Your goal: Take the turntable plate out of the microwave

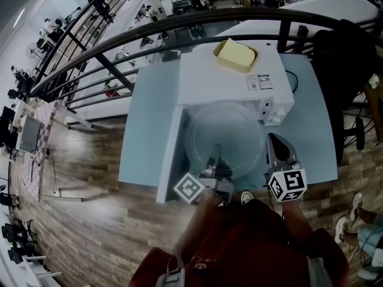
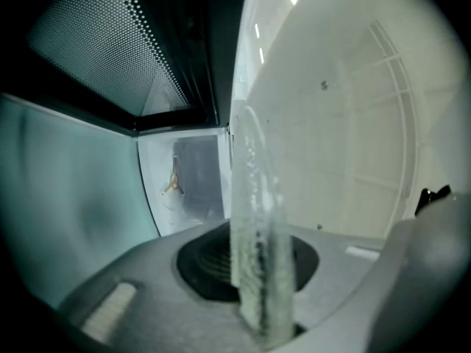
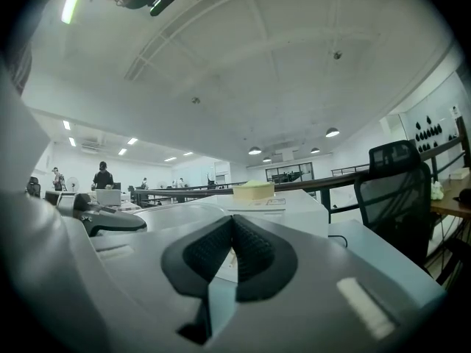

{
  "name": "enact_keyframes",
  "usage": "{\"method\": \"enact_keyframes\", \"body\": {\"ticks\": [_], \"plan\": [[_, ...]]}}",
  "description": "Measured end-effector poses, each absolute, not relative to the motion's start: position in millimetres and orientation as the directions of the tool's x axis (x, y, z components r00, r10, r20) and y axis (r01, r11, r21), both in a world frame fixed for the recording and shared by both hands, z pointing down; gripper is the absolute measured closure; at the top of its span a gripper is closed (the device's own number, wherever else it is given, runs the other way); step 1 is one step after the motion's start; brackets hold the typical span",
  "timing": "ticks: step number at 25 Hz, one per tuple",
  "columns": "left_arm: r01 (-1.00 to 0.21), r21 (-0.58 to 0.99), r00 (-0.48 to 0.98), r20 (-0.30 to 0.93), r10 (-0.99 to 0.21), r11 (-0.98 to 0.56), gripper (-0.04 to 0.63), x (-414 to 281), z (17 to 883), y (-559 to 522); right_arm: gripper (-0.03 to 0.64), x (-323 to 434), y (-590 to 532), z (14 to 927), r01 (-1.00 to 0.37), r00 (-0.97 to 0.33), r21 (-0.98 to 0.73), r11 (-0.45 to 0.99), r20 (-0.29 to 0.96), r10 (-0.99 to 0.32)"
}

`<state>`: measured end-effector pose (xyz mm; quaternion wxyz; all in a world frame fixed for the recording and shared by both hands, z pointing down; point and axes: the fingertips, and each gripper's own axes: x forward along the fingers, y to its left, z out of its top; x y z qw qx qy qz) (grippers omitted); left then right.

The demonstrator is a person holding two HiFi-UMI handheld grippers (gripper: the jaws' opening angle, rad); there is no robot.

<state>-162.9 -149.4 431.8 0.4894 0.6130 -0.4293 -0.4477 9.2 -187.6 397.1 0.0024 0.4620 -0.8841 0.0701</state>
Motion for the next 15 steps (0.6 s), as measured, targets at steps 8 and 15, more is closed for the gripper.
{"method": "enact_keyframes", "body": {"ticks": [8, 15], "plan": [[-0.086, 0.985, 0.219, -0.127, -0.967, -0.149, 0.568, -162.0, 429.9, -146.2, 0.615, 10.2, -185.1, 397.4, -0.811, -0.582, -0.124, 0.572, 0.071, -0.810], [-0.097, 0.984, 0.215, -0.127, -0.968, -0.151, 0.568, -161.4, 429.5, -145.5, 0.615, 9.7, -183.9, 401.2, -0.801, -0.597, -0.112, 0.588, 0.083, -0.798]]}}
